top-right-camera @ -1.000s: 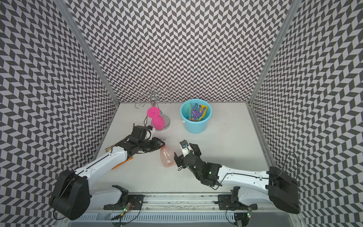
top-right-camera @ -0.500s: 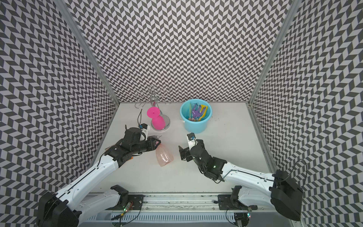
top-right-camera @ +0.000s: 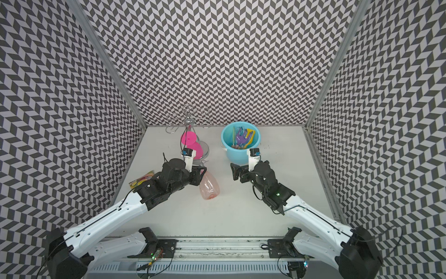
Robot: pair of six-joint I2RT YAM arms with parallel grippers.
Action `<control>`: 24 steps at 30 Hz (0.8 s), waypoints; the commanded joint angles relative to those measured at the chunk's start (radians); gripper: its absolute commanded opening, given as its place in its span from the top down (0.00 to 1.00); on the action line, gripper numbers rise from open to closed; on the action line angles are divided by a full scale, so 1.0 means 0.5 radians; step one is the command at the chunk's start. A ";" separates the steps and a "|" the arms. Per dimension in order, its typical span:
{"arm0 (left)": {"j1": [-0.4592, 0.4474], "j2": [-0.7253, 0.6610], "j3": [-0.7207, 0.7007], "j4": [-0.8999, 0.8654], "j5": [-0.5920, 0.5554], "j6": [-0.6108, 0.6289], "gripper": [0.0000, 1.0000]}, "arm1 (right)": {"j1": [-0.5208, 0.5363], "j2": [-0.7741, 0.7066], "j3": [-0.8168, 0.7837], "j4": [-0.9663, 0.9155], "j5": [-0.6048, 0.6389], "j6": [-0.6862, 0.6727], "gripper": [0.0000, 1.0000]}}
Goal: Organize the gardening tools
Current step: Adjust the gardening tool at the center of the board.
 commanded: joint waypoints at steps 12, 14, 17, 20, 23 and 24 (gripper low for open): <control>-0.303 0.415 0.030 0.718 -0.770 0.385 1.00 | -0.444 -0.226 -0.166 -0.011 -0.328 0.244 0.00; -0.309 0.458 -0.003 0.820 -0.820 0.417 1.00 | -0.479 -0.230 -0.183 -0.007 -0.360 0.248 0.00; -0.327 0.553 -0.044 0.977 -0.931 0.482 1.00 | -0.508 -0.234 -0.202 -0.006 -0.375 0.248 0.00; -0.343 0.653 -0.044 1.085 -1.042 0.516 1.00 | -0.523 -0.237 -0.213 -0.004 -0.388 0.246 0.00; -0.365 0.740 -0.067 1.242 -1.134 0.589 1.00 | -0.538 -0.237 -0.230 0.008 -0.396 0.244 0.00; -0.375 0.769 -0.077 1.300 -1.158 0.623 1.00 | -0.544 -0.237 -0.231 0.006 -0.400 0.243 0.00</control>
